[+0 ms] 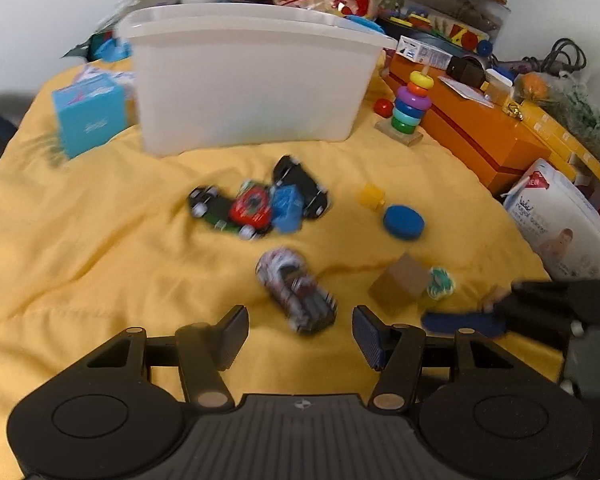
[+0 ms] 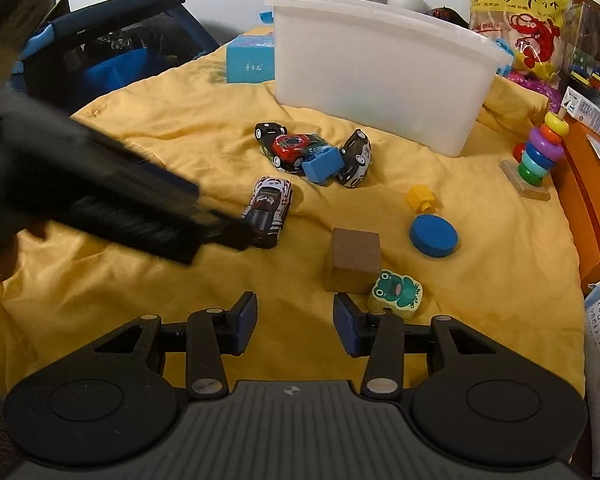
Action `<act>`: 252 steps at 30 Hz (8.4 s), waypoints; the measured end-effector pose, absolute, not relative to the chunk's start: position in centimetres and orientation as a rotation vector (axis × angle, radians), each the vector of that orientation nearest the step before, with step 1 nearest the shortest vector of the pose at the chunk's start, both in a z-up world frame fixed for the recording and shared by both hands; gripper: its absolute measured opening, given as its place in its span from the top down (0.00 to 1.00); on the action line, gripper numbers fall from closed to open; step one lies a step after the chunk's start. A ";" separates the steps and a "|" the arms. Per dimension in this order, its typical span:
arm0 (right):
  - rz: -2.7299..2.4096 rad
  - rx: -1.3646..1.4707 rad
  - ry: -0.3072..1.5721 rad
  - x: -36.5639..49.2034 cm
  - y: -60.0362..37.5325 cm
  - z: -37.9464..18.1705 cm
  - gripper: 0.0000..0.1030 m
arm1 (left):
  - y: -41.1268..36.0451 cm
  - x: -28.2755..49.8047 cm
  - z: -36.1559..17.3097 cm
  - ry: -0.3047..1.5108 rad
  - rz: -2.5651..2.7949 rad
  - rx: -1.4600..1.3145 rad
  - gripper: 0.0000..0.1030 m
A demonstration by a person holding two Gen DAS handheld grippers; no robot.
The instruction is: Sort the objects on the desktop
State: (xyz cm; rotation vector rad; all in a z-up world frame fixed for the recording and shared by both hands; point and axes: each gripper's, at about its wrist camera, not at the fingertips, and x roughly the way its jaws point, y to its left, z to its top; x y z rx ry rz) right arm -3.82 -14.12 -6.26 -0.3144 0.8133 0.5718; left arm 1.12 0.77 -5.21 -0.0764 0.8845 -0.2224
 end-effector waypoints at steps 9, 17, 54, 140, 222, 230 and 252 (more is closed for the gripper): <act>0.573 -0.305 0.806 -4.0 -14.2 -6.2 0.56 | -0.6 3.6 -6.5 0.930 -0.167 -0.040 0.56; 0.536 -0.159 0.725 -0.3 -15.2 -3.1 0.55 | 2.7 -0.2 -5.3 0.973 -0.216 -0.051 0.61; 0.597 -0.808 0.637 -7.3 -9.9 -7.3 0.72 | 3.0 -3.5 -6.3 0.954 -0.215 -0.014 0.61; 0.561 -0.373 0.700 -1.5 -13.4 -4.8 0.58 | 1.1 8.7 -4.6 0.790 -0.200 0.086 0.51; 0.709 -0.553 0.770 -4.6 -9.7 -6.2 0.68 | 2.6 -3.1 -6.5 0.888 -0.201 0.079 0.68; 0.702 0.255 1.113 1.9 -16.3 -6.8 0.68 | 2.6 -3.1 -6.7 0.896 -0.196 0.081 0.68; 0.679 -0.390 0.731 -2.9 -12.5 -4.7 0.73 | 2.6 -3.2 -6.8 0.889 -0.197 0.087 0.67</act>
